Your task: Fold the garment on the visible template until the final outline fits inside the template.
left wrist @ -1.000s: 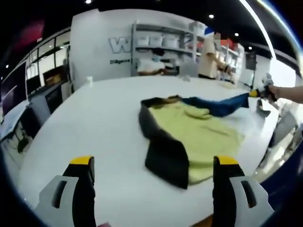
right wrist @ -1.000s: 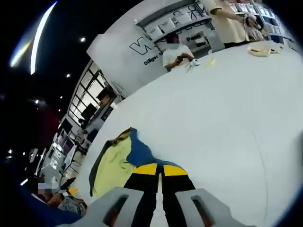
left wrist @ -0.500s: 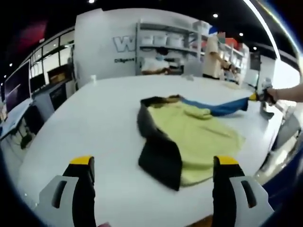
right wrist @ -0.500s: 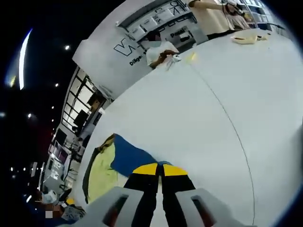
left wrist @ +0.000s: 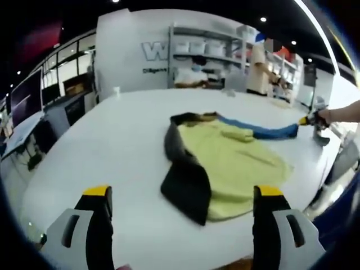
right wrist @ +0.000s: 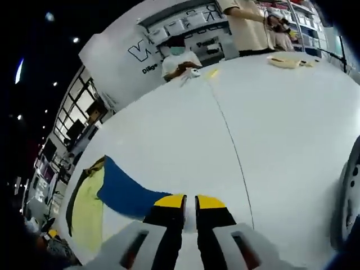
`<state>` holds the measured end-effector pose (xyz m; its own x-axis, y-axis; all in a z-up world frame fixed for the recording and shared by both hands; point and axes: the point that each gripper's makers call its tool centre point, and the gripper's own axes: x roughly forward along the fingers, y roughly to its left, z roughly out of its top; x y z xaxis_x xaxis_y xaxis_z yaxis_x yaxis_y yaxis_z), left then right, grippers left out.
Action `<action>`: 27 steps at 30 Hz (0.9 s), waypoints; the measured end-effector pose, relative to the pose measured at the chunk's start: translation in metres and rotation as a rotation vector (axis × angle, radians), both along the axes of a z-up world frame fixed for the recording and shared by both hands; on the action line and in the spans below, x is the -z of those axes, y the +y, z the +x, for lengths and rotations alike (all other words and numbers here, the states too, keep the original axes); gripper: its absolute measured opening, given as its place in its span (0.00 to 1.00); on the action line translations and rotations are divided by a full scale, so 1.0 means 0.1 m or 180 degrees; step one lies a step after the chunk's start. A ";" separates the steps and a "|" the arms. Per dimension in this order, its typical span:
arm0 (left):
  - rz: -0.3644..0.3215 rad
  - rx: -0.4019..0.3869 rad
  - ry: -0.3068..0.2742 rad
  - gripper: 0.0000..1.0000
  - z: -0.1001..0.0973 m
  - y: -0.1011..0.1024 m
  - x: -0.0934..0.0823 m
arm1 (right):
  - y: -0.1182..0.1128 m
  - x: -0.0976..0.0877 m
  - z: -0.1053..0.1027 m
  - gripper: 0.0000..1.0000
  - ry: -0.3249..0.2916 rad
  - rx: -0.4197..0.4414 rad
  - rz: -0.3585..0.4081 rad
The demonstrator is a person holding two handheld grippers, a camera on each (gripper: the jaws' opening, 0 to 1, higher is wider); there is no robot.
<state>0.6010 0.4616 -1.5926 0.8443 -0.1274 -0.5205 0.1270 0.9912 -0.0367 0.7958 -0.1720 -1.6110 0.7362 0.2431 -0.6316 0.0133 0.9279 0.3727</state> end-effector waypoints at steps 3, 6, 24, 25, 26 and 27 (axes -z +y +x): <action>-0.0002 0.0003 -0.0016 0.99 0.00 0.00 0.00 | 0.02 -0.05 -0.05 0.16 -0.0098 0.0042 0.0050; -0.0001 0.0019 -0.0015 0.99 -0.02 -0.01 0.00 | 0.10 0.00 -0.18 0.12 -0.0118 -0.0142 -0.0014; 0.0054 0.0046 0.0022 0.99 -0.10 -0.08 0.00 | 0.51 0.62 -0.40 0.21 -0.0099 -0.0720 -0.0494; 0.0058 0.0047 0.0028 0.99 -0.10 -0.08 0.00 | 0.51 0.62 -0.39 0.20 -0.0109 -0.0699 -0.0479; 0.0062 0.0048 0.0029 0.99 -0.11 -0.08 0.00 | 0.51 0.64 -0.35 0.19 -0.0134 -0.0674 -0.0442; 0.0065 0.0047 0.0029 0.99 -0.11 -0.08 0.00 | 0.53 0.61 -0.28 0.16 -0.0244 -0.0594 -0.0326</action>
<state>0.5901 0.4541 -1.5925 0.8376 -0.1291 -0.5308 0.1413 0.9898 -0.0177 0.7677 -0.1187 -1.6718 0.7313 0.3172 -0.6039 -0.1869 0.9446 0.2698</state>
